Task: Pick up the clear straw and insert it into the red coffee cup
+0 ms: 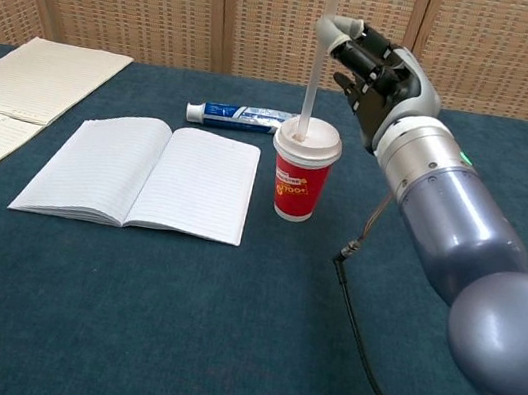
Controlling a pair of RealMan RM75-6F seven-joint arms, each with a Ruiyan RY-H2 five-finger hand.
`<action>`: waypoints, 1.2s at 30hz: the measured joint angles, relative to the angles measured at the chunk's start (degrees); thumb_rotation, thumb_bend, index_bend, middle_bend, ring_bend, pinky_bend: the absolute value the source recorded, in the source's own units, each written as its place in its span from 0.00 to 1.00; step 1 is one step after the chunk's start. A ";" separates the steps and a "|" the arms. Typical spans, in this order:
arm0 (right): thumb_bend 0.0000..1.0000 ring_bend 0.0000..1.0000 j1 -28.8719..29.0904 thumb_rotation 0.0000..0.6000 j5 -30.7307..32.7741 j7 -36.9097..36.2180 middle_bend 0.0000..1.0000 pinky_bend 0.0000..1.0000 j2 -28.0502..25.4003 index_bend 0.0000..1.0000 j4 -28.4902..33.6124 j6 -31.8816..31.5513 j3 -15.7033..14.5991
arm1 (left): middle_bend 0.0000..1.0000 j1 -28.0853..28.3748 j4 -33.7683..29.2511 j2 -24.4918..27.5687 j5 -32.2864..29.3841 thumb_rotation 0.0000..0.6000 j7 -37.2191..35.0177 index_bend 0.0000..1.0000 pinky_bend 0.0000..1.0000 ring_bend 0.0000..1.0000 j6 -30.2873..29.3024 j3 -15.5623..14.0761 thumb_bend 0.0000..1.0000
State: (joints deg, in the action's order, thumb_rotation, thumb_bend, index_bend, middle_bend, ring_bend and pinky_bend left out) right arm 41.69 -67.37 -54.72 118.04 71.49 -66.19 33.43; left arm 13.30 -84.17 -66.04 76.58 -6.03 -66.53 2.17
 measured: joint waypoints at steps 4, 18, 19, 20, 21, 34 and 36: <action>0.57 0.00 0.02 1.00 0.11 -0.17 0.18 0.00 0.07 0.63 -0.60 0.42 -0.04 | 0.00 0.06 0.08 -0.02 -0.13 1.00 -0.08 0.00 0.00 0.00 0.21 0.01 0.07; 0.55 0.00 -0.50 1.00 -1.71 -1.35 0.10 0.00 -0.06 0.49 -1.48 0.14 -1.34 | 0.00 0.18 -0.02 0.00 -0.19 1.00 0.13 0.00 0.00 0.00 0.46 -0.09 0.06; 0.55 0.00 -0.61 1.00 -1.80 -1.35 0.10 0.00 -0.12 0.49 -1.41 0.05 -1.45 | 0.00 0.17 -0.04 0.01 -0.17 1.00 0.12 0.00 0.00 0.00 0.38 -0.07 0.07; 0.55 0.00 -0.73 1.00 -1.89 -1.34 0.10 0.00 -0.22 0.48 -1.23 0.00 -1.58 | 0.00 0.14 -0.08 0.04 -0.15 1.00 0.10 0.00 0.00 0.00 0.27 -0.06 0.07; 0.55 0.00 -0.85 1.00 -1.96 -1.35 0.09 0.00 -0.30 0.48 -1.04 -0.05 -1.68 | 0.00 0.11 -0.11 0.07 -0.14 1.00 0.08 0.00 0.00 0.00 0.20 -0.05 0.07; 0.50 0.00 -3.61 1.00 -3.61 0.18 0.02 0.00 -3.60 0.40 2.62 -1.34 -3.90 | 0.00 -0.31 -0.67 0.27 0.39 1.00 0.32 0.00 0.00 0.00 -1.35 0.10 0.07; 0.44 0.00 -4.20 1.00 -4.26 1.43 0.00 0.00 -5.57 0.36 3.74 -1.29 -4.44 | 0.00 -0.41 -0.69 0.21 0.45 1.00 0.37 0.00 0.00 0.00 -1.83 0.23 0.07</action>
State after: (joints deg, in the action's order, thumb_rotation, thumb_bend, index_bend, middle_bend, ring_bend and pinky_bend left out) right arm 37.50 -71.62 -53.29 112.48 75.22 -67.49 28.98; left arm 12.89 -84.86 -65.83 77.03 -5.67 -68.36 2.40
